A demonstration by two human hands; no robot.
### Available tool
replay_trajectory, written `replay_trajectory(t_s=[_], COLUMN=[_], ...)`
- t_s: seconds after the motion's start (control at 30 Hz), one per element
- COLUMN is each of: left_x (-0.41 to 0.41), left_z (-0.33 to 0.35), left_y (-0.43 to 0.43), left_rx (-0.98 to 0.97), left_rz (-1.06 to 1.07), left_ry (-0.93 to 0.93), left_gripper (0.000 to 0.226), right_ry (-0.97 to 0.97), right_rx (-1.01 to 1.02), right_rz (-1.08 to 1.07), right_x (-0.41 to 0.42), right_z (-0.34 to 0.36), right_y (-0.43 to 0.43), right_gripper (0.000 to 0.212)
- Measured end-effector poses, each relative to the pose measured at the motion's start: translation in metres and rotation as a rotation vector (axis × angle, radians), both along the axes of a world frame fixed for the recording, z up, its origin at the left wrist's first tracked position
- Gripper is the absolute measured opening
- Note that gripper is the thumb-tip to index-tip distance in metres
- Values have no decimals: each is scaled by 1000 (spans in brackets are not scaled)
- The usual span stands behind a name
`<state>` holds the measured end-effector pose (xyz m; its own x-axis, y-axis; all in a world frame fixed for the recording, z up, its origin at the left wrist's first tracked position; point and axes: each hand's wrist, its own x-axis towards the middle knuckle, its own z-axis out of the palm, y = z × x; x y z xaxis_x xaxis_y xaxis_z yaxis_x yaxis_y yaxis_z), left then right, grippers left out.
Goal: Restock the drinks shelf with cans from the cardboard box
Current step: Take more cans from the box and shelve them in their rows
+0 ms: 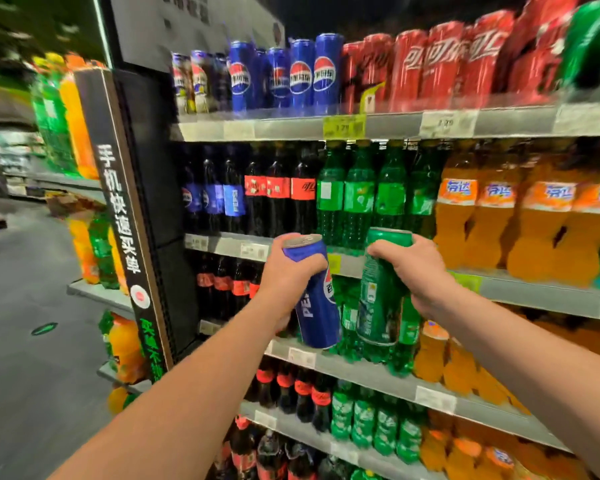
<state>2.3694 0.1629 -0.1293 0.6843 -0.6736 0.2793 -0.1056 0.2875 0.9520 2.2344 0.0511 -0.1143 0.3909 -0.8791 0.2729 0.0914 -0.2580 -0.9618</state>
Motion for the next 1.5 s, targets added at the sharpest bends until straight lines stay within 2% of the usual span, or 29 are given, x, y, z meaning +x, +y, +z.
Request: replay_trajectory(t_s=[0.17,0.33,0.47,0.6,0.7,0.77,0.9,1.13,1.2,1.33,1.43,1.5], left_x=[9,17,21,23,29,34,50,79,86,99,106,112], left_z=[45,77,102,124,140,150,168,192,202,224,238,244], left_y=[-7,-14,-20,-19,-20,-24,-31,-44,-46,-51,-55,-57], left_rx=[-100,-144,-167,-183,-180,-192,-231,-284,-288,-239,-252,-280], left_rz=[-84,-93,-120,-207,-244,-245,-248,-202,-194,-165,-164,-136], left_ry=[-45,5,17,-14,-78,-60,-20,-32,-23,-103,-141,-122], left_gripper=[53,27,22,34,47,42,31,17,23,51,53,44], right_ry=[-66,-60,-55,-54,-41,-32,-24,-45,-60,-110,-98,-100], right_rx=[-44,-92,-134,-185,-227,-228,-233,-208,-210,-244,-273,-279], right_rz=[-21,-42,-84,-133,-156,-165,-166,-122,-72,7,33,62], right_x=[0,-2,1,9,16,21,34,64,72,85,98,108], right_z=[46,81,102,118,129,137,156,180,185,194,202,208], right_y=[5,14,19,22,23,23,23,16,13,2,-6,-9], right_gripper=[12,17,18,28,22,20,32,21,14,11,10,8])
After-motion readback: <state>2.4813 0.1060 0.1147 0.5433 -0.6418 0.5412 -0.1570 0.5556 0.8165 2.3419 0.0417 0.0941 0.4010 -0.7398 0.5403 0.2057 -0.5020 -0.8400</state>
